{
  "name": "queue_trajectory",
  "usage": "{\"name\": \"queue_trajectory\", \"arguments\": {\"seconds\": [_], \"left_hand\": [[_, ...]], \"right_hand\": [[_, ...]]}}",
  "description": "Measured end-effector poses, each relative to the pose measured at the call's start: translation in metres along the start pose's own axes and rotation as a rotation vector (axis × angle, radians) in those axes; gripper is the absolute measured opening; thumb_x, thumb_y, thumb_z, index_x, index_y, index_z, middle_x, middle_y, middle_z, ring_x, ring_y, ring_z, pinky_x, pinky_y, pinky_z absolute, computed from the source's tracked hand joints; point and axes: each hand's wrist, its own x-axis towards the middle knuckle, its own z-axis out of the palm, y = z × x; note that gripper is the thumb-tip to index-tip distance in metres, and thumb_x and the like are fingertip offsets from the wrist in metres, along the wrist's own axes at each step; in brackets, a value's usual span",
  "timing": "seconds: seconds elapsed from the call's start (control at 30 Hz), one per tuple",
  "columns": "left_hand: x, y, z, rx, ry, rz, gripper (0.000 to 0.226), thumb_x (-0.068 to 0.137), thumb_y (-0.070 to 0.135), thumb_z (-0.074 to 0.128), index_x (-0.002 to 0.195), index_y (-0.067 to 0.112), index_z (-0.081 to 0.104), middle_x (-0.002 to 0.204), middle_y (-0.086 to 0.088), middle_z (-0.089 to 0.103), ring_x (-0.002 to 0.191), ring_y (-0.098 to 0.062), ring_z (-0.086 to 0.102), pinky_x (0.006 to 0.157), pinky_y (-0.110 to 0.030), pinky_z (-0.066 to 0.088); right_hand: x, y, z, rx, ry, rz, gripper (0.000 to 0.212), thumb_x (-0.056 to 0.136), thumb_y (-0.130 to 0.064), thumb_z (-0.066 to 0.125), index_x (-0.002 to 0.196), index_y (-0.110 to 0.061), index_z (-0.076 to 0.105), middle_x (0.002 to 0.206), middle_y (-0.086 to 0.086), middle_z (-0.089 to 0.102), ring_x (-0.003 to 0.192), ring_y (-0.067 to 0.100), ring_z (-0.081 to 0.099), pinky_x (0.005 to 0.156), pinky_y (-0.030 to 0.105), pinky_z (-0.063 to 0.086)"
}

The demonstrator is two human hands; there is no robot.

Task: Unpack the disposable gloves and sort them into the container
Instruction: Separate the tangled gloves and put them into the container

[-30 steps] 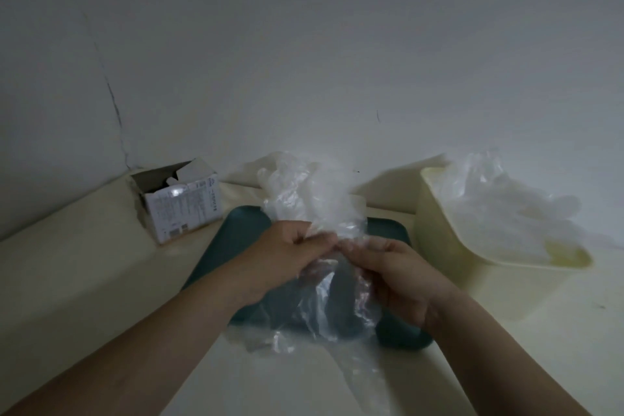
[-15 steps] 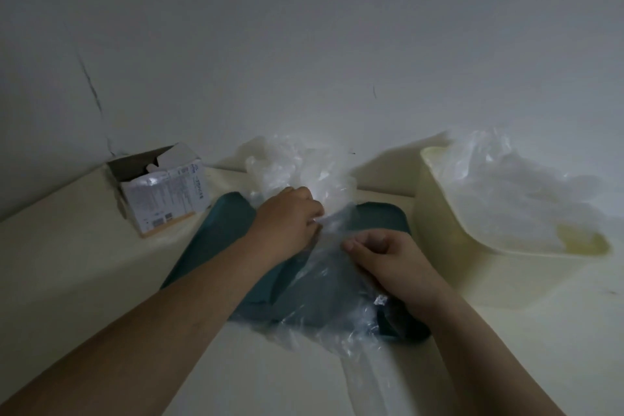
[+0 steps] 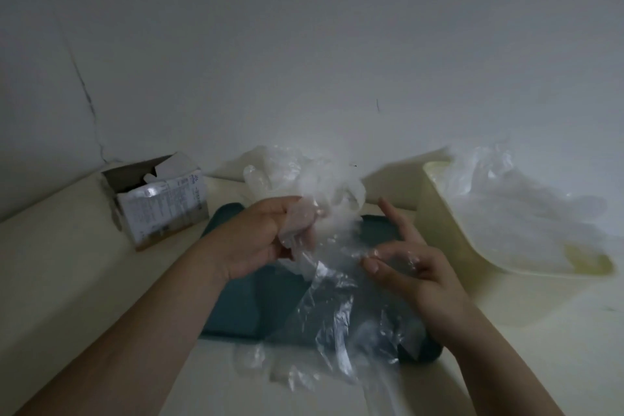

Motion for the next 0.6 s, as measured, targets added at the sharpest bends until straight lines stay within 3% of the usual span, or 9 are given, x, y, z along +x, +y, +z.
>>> {"name": "queue_trajectory", "arguments": {"seconds": [0.07,0.13,0.17,0.23,0.33,0.43,0.47,0.53,0.6], "left_hand": [[-0.001,-0.007,0.001,-0.024,-0.093,-0.051,0.033,0.095,0.02,0.071,0.121,0.0,0.074,0.121,-0.042,0.062,0.108,-0.04,0.059,0.101,-0.056,0.049],[-0.001,-0.013,0.005,-0.029,-0.126,-0.097,0.029,0.091,0.018,0.077,0.116,0.004,0.078,0.129,-0.037,0.063,0.112,-0.041,0.06,0.109,-0.058,0.045],[-0.001,-0.016,0.007,-0.039,-0.114,-0.12,0.024,0.088,0.018,0.079,0.108,0.006,0.081,0.12,-0.03,0.071,0.106,-0.037,0.065,0.103,-0.051,0.051],[-0.004,-0.014,0.014,-0.062,-0.106,-0.161,0.022,0.09,0.028,0.075,0.097,0.009,0.083,0.097,-0.015,0.076,0.087,-0.025,0.07,0.086,-0.038,0.056],[-0.001,-0.009,0.016,-0.208,-0.017,-0.239,0.062,0.098,0.061,0.057,0.117,0.005,0.076,0.107,-0.015,0.076,0.084,-0.028,0.069,0.083,-0.039,0.055],[-0.004,-0.003,0.007,-0.241,-0.056,-0.189,0.089,0.093,0.08,0.038,0.133,0.006,0.067,0.123,-0.019,0.073,0.089,-0.026,0.07,0.076,-0.038,0.054],[-0.007,-0.003,0.007,-0.202,-0.058,-0.171,0.083,0.095,0.075,0.039,0.136,0.006,0.064,0.125,-0.016,0.073,0.094,-0.02,0.072,0.077,-0.033,0.057],[-0.01,-0.005,0.014,-0.078,-0.053,-0.1,0.053,0.103,0.045,0.051,0.136,0.005,0.063,0.11,-0.004,0.076,0.086,-0.002,0.073,0.07,-0.016,0.056],[-0.012,-0.006,0.018,-0.055,-0.034,-0.046,0.039,0.094,0.024,0.069,0.126,0.002,0.07,0.089,-0.003,0.075,0.076,-0.009,0.073,0.066,-0.017,0.056]], "right_hand": [[0.001,0.003,-0.001,0.085,-0.041,0.006,0.02,0.084,-0.037,0.08,0.085,-0.017,0.084,0.16,-0.019,0.041,0.148,0.003,0.037,0.12,0.052,0.034],[0.001,0.007,-0.001,0.242,-0.105,0.034,0.024,0.087,-0.025,0.079,0.087,-0.001,0.08,0.139,0.003,0.064,0.132,0.021,0.059,0.107,0.05,0.048],[0.001,0.008,0.0,0.323,-0.135,0.06,0.032,0.086,-0.027,0.081,0.086,0.005,0.076,0.122,0.014,0.07,0.116,0.029,0.068,0.096,0.048,0.053],[0.001,0.009,0.002,0.4,-0.118,0.138,0.049,0.078,-0.036,0.087,0.085,0.01,0.071,0.094,0.029,0.068,0.087,0.037,0.068,0.08,0.044,0.054],[-0.001,0.011,0.006,0.426,-0.019,0.211,0.045,0.083,-0.025,0.084,0.091,0.016,0.068,0.093,0.041,0.066,0.084,0.039,0.066,0.08,0.046,0.054],[0.0,0.012,0.007,0.477,0.075,0.266,0.03,0.089,-0.017,0.073,0.091,0.013,0.071,0.095,0.038,0.07,0.085,0.041,0.069,0.086,0.049,0.055],[0.0,0.011,0.007,0.478,0.099,0.275,0.026,0.091,-0.015,0.071,0.089,0.01,0.072,0.093,0.035,0.071,0.085,0.041,0.069,0.086,0.049,0.055],[0.0,0.011,0.007,0.47,0.118,0.262,0.025,0.092,-0.014,0.07,0.085,0.01,0.072,0.087,0.029,0.072,0.082,0.038,0.068,0.084,0.046,0.054],[0.002,0.009,0.008,0.445,0.108,0.237,0.03,0.089,-0.017,0.072,0.084,0.012,0.068,0.082,0.025,0.069,0.08,0.034,0.063,0.08,0.043,0.051]]}}
